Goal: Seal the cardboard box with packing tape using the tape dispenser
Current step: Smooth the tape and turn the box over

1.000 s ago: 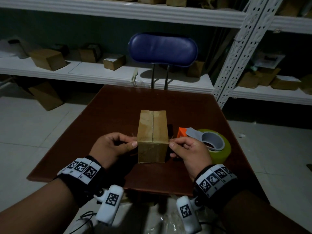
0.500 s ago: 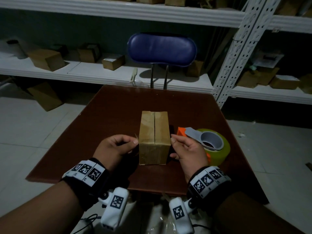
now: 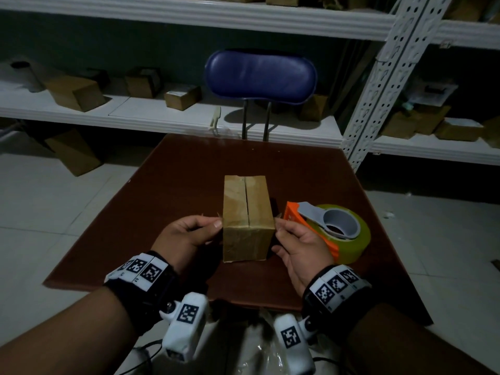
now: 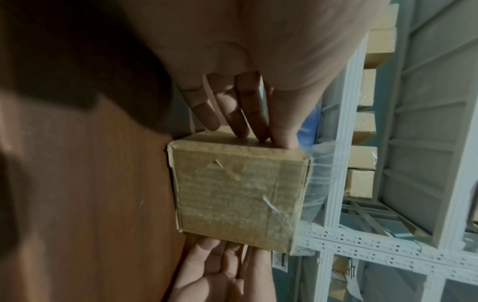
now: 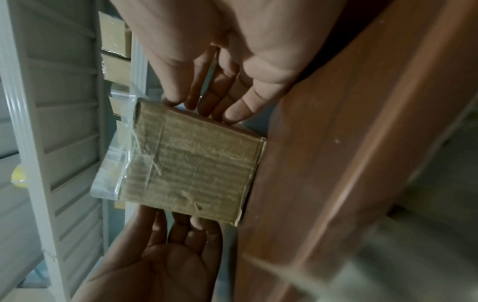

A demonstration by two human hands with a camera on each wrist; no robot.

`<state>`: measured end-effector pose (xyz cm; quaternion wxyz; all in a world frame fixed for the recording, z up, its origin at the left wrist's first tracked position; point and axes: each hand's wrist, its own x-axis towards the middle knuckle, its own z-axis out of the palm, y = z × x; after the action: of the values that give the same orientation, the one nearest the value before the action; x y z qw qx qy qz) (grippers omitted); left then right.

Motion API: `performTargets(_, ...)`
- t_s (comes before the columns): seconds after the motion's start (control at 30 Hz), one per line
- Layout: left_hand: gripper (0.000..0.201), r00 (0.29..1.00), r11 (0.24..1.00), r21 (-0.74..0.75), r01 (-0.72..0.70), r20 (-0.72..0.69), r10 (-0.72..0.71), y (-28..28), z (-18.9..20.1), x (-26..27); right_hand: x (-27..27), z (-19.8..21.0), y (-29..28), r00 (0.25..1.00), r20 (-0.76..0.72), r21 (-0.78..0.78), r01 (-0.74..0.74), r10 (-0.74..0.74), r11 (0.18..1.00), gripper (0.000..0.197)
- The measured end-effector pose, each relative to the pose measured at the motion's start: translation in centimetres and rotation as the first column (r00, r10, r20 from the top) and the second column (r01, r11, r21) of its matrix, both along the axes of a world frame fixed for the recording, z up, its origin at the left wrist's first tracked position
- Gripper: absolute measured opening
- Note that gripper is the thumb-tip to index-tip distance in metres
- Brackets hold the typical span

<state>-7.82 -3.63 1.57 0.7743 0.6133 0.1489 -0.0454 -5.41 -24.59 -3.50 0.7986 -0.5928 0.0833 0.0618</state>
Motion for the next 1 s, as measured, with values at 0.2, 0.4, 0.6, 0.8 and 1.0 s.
performTargets(0.2, 0.024, 1.0, 1.0, -0.003, -0.022, -0.022, 0.022, 0.4, -0.3, 0.1, 0.1, 0.8, 0.0, 1.0, -0.009, -0.021, -0.008, 0.008, 1.0, 0.013)
performTargets(0.4, 0.014, 1.0, 0.996, -0.084, -0.023, -0.002, 0.023, 0.1, 0.0, -0.3, -0.1, 1.3, 0.0, 1.0, 0.014, -0.055, -0.028, 0.029, 0.998, 0.028)
performTargets(0.6, 0.007, 0.985, 0.99, 0.129, -0.056, 0.167, 0.034, 0.2, 0.5, 0.0, -0.1, 2.1, -0.2, 0.993, 0.111, -0.152, -0.017, 0.035, 0.988, 0.007)
performTargets(0.8, 0.006, 0.975, 0.969, 0.244, -0.03, 0.22, -0.025, 0.5, 0.3, -0.1, -0.5, 2.6, -0.3, 0.984, 0.153, -0.22, -0.055, 0.091, 0.974, 0.027)
performTargets(1.0, 0.014, 0.971, 0.975, 0.224, 0.012, 0.231, -0.065, 0.4, 0.0, -0.2, -1.0, 2.8, -0.3, 0.958, 0.253, -0.343, -0.044, 0.138, 0.938, 0.021)
